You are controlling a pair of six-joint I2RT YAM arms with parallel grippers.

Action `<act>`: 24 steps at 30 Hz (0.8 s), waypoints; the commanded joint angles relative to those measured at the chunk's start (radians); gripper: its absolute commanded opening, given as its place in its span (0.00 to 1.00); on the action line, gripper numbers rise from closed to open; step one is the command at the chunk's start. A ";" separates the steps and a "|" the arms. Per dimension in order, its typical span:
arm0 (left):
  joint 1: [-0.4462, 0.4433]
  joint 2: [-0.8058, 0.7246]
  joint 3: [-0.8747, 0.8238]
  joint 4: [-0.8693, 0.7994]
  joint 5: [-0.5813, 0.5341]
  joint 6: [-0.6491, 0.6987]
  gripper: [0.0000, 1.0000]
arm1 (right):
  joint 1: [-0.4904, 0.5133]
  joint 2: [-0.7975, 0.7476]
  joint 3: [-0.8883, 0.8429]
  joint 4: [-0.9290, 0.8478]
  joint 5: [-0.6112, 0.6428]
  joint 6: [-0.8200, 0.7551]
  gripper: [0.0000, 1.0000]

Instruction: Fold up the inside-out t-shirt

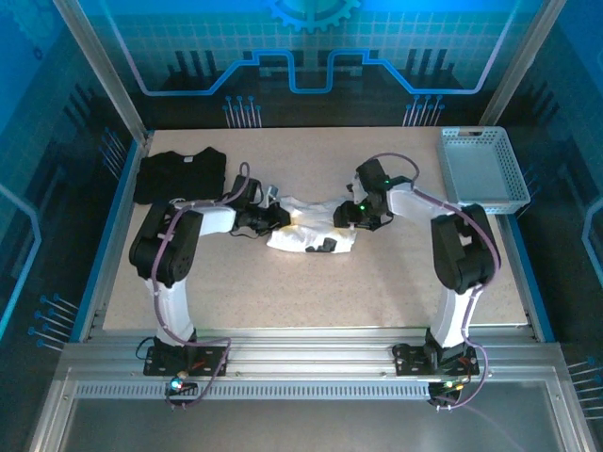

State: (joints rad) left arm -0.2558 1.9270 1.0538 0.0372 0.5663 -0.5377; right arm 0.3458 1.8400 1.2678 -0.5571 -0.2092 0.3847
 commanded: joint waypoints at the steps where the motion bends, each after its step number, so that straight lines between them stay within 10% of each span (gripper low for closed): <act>1: 0.052 -0.138 0.097 -0.213 -0.023 0.199 0.00 | -0.015 -0.184 -0.046 0.009 0.045 -0.027 0.63; 14: 0.170 -0.152 0.630 -0.743 -0.415 0.698 0.00 | -0.018 -0.374 -0.165 0.119 0.020 -0.020 0.66; 24: 0.319 0.016 1.014 -0.896 -0.418 0.798 0.00 | -0.018 -0.320 -0.165 0.149 -0.015 -0.044 0.66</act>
State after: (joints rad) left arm 0.0097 1.9079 2.0087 -0.7895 0.1566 0.2043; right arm 0.3370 1.5040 1.1118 -0.4309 -0.1997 0.3622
